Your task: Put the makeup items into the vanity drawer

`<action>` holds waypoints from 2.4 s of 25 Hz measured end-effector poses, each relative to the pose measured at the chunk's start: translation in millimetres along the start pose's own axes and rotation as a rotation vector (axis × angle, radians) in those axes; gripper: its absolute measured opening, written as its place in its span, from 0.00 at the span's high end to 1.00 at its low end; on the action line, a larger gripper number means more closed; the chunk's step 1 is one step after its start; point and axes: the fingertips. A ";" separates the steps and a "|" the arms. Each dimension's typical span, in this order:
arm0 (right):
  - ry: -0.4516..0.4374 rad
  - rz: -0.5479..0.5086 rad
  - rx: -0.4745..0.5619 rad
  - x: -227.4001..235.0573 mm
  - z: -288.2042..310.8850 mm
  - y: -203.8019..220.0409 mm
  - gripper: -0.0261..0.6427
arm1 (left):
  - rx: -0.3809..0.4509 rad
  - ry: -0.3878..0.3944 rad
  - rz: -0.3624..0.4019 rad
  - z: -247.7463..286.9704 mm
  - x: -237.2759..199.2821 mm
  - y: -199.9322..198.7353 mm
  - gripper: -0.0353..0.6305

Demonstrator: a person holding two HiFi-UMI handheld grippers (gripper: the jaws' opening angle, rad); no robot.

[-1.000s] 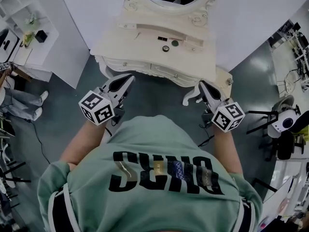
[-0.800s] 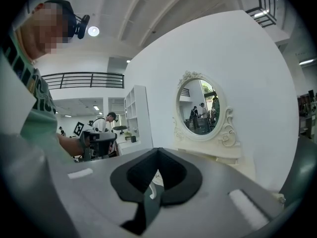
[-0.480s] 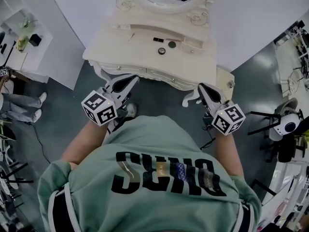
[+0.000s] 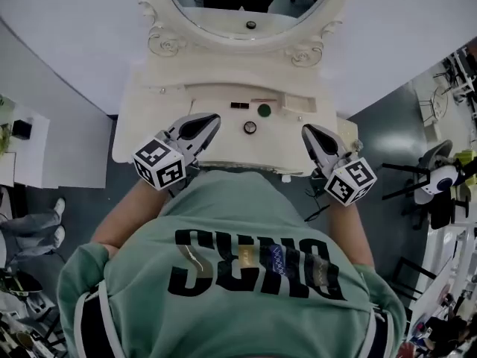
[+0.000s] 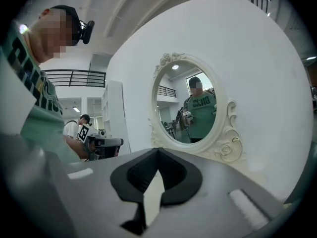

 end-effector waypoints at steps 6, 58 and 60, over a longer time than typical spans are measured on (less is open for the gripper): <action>0.045 0.011 -0.017 45.5 69.4 -25.0 0.95 | -0.065 0.069 0.040 47.7 -71.3 -30.0 0.94; 0.009 0.172 -0.107 211.9 -5.2 66.4 0.95 | -1.325 0.200 0.671 263.2 -74.5 304.9 0.84; 0.009 0.171 -0.110 210.8 -4.4 66.7 0.95 | -1.315 0.206 0.652 264.0 -74.7 304.3 0.88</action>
Point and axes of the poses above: the fingertips, and each gripper's own axes: z forward along the fingers, x to its right, y out of its underside, and after that the axes turned 8 degrees about -y, right-handed
